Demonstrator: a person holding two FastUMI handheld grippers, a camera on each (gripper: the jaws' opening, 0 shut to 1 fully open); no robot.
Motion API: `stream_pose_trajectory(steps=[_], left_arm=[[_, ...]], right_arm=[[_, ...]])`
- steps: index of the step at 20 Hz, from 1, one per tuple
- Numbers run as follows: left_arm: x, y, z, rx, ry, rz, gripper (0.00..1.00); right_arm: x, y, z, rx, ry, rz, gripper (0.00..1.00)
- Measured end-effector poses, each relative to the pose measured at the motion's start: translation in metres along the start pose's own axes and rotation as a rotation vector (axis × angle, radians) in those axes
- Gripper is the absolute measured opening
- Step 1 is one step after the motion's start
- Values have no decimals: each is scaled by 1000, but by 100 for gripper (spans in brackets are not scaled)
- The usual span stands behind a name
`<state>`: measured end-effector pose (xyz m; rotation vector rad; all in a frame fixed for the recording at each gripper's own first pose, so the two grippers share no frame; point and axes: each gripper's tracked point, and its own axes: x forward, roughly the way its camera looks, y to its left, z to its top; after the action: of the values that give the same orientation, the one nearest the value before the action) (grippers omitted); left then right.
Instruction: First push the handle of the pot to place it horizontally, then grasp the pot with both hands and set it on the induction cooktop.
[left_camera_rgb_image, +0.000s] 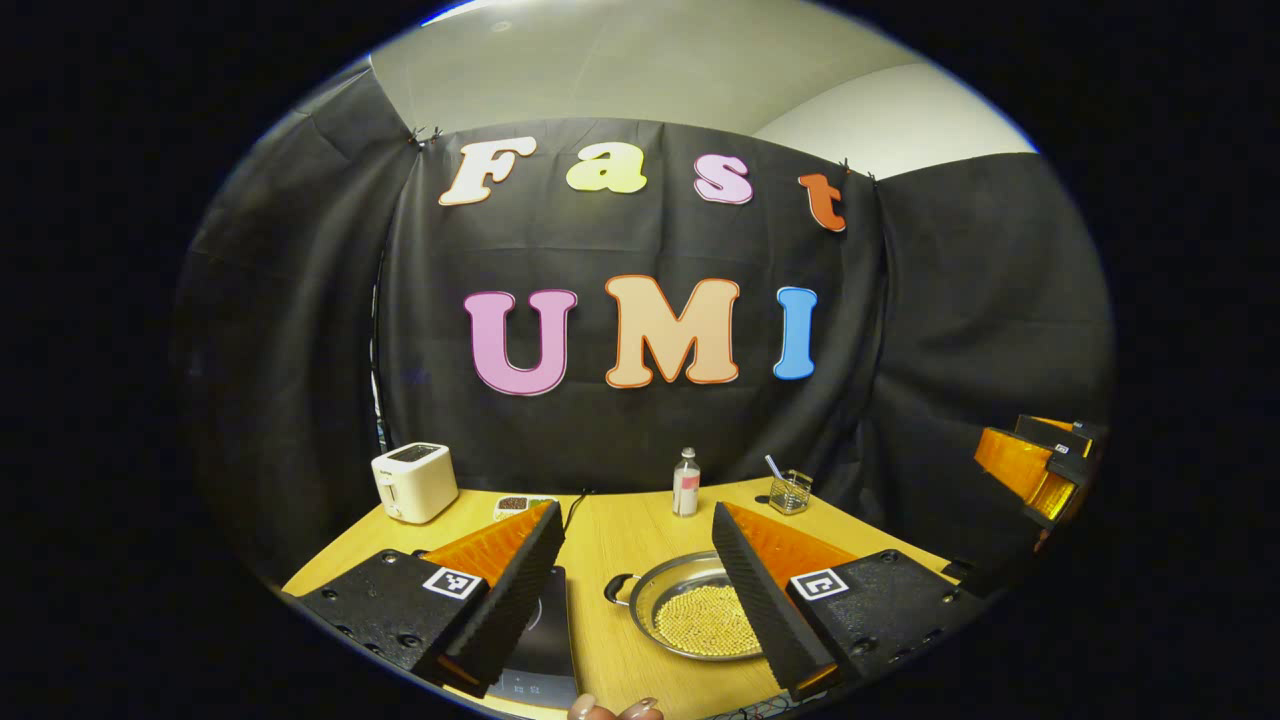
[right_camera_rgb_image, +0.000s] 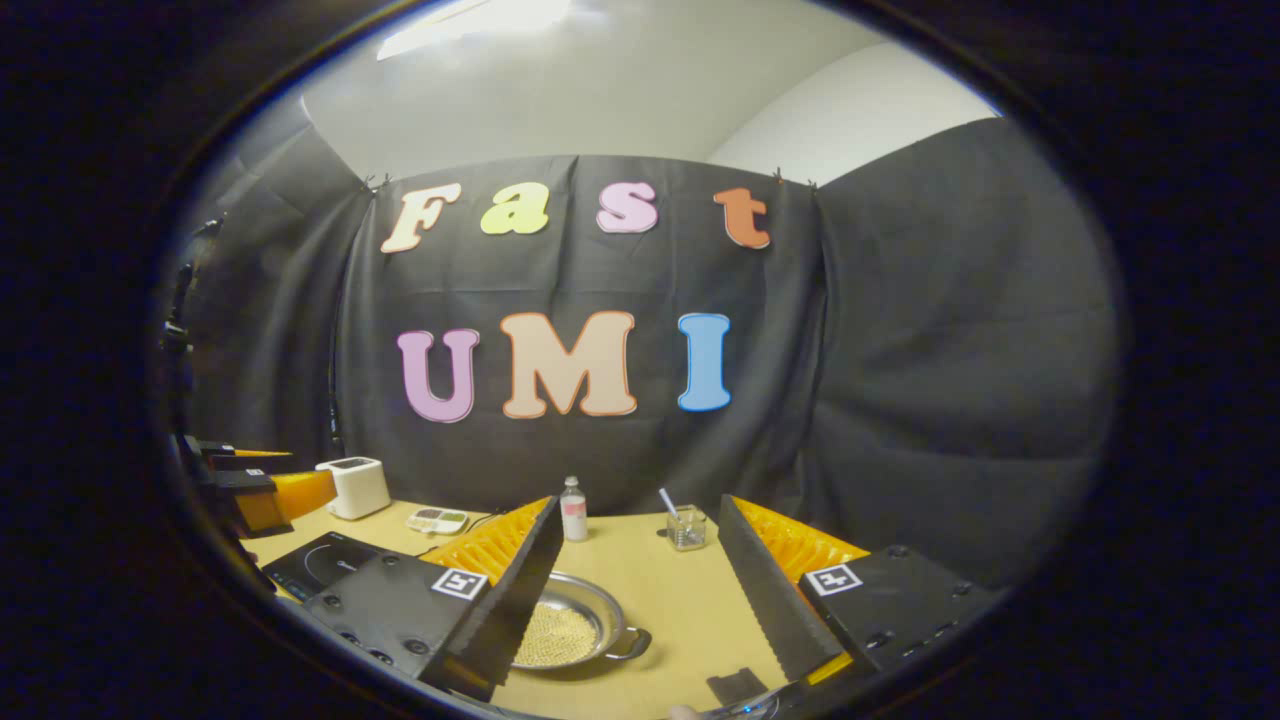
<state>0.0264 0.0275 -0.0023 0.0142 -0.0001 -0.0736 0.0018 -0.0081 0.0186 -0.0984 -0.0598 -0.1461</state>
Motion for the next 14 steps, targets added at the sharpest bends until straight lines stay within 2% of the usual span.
stream_pose_trajectory(steps=[4, 6, 11, 12, 14], left_arm=[[4, -1, 1, -4, -5, 33, 96], [5, -4, 1, -6, -5, 57, 93], [7, -12, -1, -1, 1, 159, 96], [7, -13, -1, -1, 3, 183, 93], [7, -19, -4, 2, -1, 207, 96]], right_arm=[[5, 1, -11, -29, 31, 28, 94], [9, 3, -14, -14, 46, 66, 95], [22, -1, -35, -6, 109, 189, 98], [22, -3, -42, 11, 134, 215, 98], [23, -7, -51, 51, 162, 253, 97]])
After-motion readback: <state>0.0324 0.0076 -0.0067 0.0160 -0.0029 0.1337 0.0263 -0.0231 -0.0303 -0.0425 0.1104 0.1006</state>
